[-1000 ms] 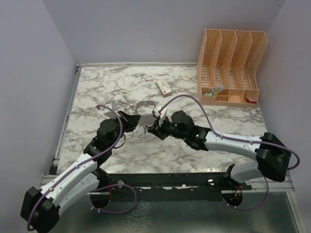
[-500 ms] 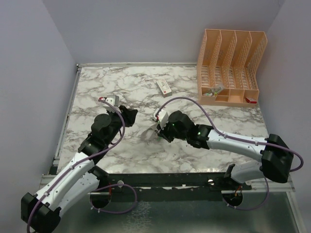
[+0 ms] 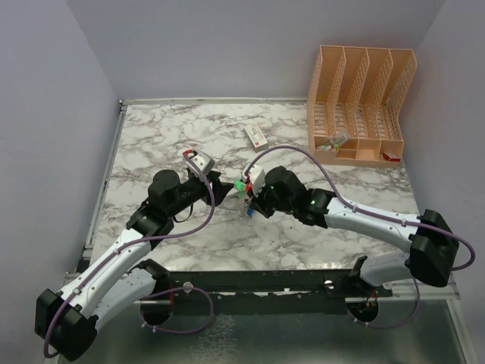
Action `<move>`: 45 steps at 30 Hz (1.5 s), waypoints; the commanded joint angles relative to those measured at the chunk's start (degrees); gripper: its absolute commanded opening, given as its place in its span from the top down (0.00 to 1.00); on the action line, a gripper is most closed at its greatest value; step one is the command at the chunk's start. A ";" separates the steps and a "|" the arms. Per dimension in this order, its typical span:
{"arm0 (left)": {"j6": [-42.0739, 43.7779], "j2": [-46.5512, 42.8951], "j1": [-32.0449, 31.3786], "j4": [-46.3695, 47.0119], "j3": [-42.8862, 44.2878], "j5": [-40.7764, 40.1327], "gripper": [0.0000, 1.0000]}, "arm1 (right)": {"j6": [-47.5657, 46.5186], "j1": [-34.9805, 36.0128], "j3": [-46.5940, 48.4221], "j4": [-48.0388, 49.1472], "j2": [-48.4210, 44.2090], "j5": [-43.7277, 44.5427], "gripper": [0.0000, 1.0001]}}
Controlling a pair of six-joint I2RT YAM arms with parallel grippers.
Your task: Remove the keys from the keyring
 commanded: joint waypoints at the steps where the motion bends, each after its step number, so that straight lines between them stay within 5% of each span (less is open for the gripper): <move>1: 4.28 -0.51 0.19 2.04 -1.61 9.92 0.42 | 1.46 -1.97 0.53 -0.59 -1.88 -4.10 0.99; 20: 2.68 10.23 -0.06 11.57 -3.68 22.09 0.43 | 7.17 -6.29 1.27 0.91 -2.66 -12.00 0.99; 27: 2.88 11.64 -0.33 11.57 -3.54 21.63 0.51 | 8.07 -6.64 1.66 0.64 -2.83 -12.44 0.99; 45: 4.80 16.31 -1.20 10.87 -1.94 18.36 0.50 | 8.70 -7.42 2.60 -0.91 -4.46 -12.41 0.99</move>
